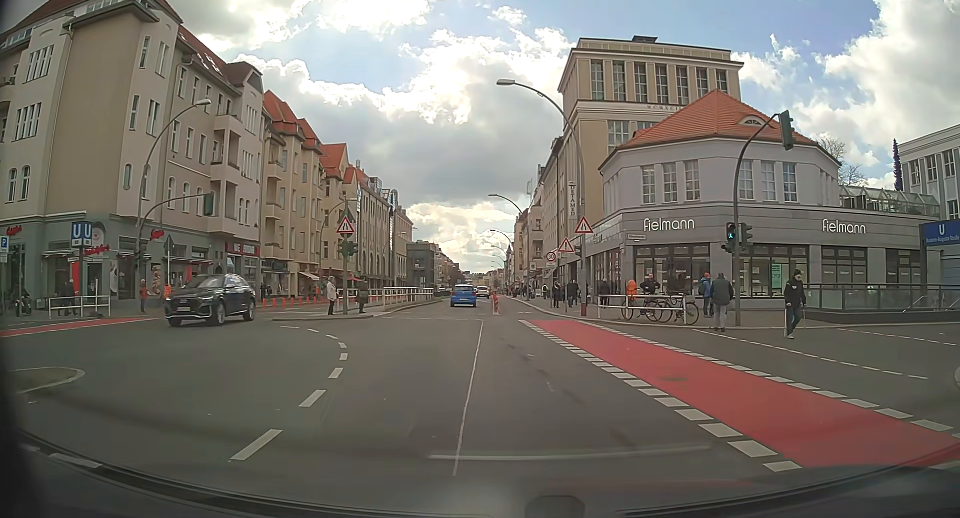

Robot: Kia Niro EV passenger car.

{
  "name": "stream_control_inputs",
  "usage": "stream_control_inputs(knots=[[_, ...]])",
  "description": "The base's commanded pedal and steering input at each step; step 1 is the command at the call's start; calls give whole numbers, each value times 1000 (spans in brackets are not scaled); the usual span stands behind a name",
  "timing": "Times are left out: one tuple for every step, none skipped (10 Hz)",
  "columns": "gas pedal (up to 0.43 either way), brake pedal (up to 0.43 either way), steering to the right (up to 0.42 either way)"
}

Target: Follow the waypoints while adhering to traffic rules and regulations

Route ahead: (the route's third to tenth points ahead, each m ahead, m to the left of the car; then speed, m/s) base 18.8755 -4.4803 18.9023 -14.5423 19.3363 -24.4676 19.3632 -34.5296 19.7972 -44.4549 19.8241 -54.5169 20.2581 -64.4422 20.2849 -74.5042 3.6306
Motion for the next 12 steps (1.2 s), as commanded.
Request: stream_control_inputs(knots=[[0, 195, 76], [0, 195, 85], [0, 104, 103], [0, 98, 119], [0, 98, 140], [0, 104, 158], [0, 104, 168], [0, 104, 175], [0, 116, 178], [0, 165, 178], [0, 183, 178], [0, 207, 179]])
